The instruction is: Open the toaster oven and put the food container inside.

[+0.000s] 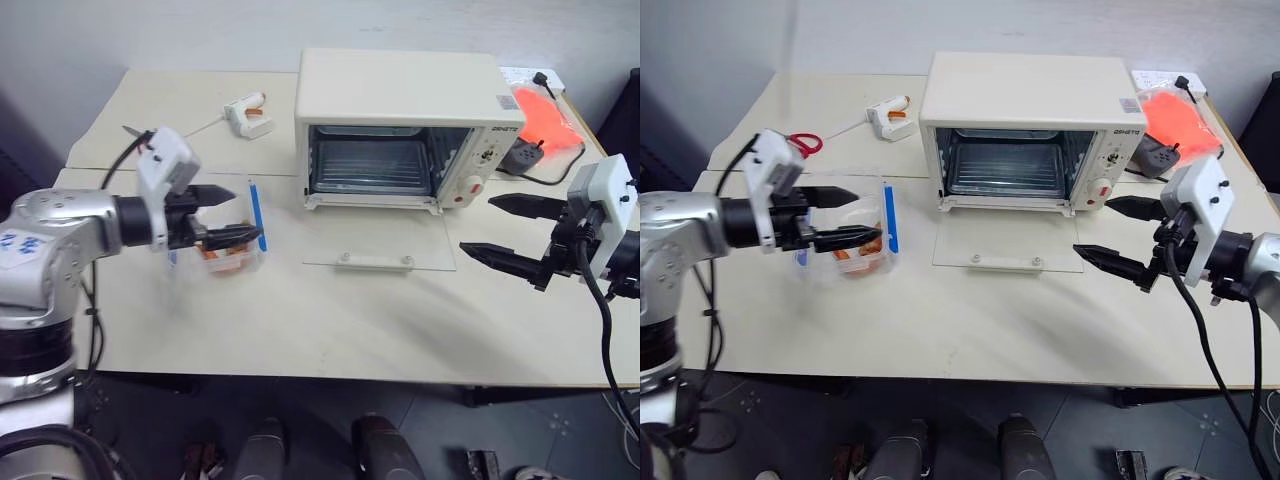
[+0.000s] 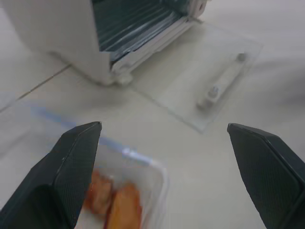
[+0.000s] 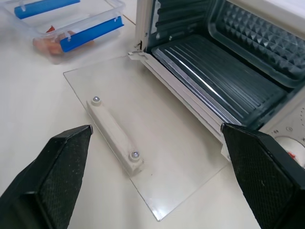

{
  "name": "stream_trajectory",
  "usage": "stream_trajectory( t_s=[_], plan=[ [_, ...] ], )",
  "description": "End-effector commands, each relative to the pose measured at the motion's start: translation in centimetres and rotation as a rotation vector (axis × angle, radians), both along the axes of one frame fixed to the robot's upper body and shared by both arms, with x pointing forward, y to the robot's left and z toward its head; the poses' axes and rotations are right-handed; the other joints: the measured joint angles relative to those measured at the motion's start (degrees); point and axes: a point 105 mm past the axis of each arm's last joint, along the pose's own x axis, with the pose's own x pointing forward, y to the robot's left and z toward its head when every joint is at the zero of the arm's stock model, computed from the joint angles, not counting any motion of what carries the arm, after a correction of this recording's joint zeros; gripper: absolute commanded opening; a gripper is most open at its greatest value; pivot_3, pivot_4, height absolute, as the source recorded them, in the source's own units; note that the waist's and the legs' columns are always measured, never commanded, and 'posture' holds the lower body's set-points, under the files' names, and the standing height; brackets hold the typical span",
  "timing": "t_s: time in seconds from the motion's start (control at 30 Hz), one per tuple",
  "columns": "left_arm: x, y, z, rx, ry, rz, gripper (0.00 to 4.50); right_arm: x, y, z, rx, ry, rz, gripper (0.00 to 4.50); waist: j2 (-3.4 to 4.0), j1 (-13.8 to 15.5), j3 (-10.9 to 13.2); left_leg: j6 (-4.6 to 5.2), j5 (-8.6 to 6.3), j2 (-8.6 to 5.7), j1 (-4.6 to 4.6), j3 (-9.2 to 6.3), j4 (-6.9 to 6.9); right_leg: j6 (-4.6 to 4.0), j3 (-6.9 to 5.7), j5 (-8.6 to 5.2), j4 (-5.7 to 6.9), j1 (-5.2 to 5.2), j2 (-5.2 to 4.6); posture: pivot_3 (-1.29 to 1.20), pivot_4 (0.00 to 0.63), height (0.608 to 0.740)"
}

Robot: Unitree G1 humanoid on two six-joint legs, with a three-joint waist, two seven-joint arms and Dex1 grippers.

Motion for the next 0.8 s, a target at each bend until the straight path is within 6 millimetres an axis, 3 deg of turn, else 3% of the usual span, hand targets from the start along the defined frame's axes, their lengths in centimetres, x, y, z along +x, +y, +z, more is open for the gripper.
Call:
stream_trajectory(
  t_s=[0.03, 0.23, 0.37, 0.47, 0.6, 0.7, 0.8],
  plan=[
    [-1.4, -0.4, 0.5, 0.095, -0.072, -0.019, 4.49, 0.0, 0.5, 1.4, -0.051, -0.045, 0.059, 4.5, 0.0, 0.07, 0.0, 0.0, 0.0, -0.01, -0.01, 0.0, 0.0, 0.0, -0.01, 0.0, -0.01, 0.0, -0.01, 0.0, 0.15, 0.74],
    [-1.6, 0.6, -0.2, 0.148, -0.092, 0.046, 4.49, 0.1, 1.1, 2.0, -0.086, -0.042, 0.137, 4.5, 0.0, 0.11, 0.0, 0.04, -0.02, -0.03, -0.02, -0.04, -0.04, 0.0, -0.09, 0.0, -0.1, 0.03, -0.07, 0.0, 0.15, 0.74],
    [-1.8, 2.5, -1.7, 0.296, -0.1, 0.058, 4.49, -0.4, 1.6, 2.1, -0.118, -0.023, 0.208, 4.5, 0.01, -0.33, 0.01, 0.03, -0.02, 0.02, -0.01, 0.02, -0.24, -0.01, -0.07, 0.0, -0.15, -0.04, -0.05, 0.0, 0.15, 0.74],
    [-0.8, 2.4, -0.2, 0.102, -0.1, 0.157, 4.49, -0.5, 1.9, 2.4, -0.118, -0.023, 0.228, 4.5, 0.03, 0.14, 0.02, 0.08, -0.04, 0.02, 0.03, 0.0, -0.36, -0.01, -0.11, 0.0, -0.19, -0.04, -0.07, 0.0, 0.15, 0.74],
    [0.8, 1.1, 1.3, -0.319, -0.033, 0.383, 4.49, -0.6, 1.9, 2.0, -0.121, -0.007, 0.237, 4.5, -0.08, 1.28, 0.03, 0.32, -0.16, -0.08, -0.12, -0.19, 0.09, -0.01, -0.41, 0.01, -0.01, 0.03, -0.17, 0.0, 0.15, 0.74],
    [1.0, -0.2, 0.4, -0.573, 0.002, 0.48, 4.49, -0.7, 1.9, 1.7, -0.122, 0.003, 0.241, 4.5, -0.14, 1.58, 0.02, 0.29, -0.16, -0.15, -0.16, -0.13, 0.2, 0.06, -0.42, 0.04, -0.03, 0.05, -0.26, 0.0, 0.15, 0.74],
    [0.3, -1.1, -1.9, -0.658, 0.045, 0.541, 4.49, -0.7, 1.9, 1.5, -0.117, 0.014, 0.247, 4.5, -0.24, 1.22, 0.07, 0.24, -0.17, -0.14, -0.17, 0.04, 0.17, 0.1, -0.44, 0.06, -0.18, 0.02, -0.35, 0.0, 0.15, 0.74]
  ],
)
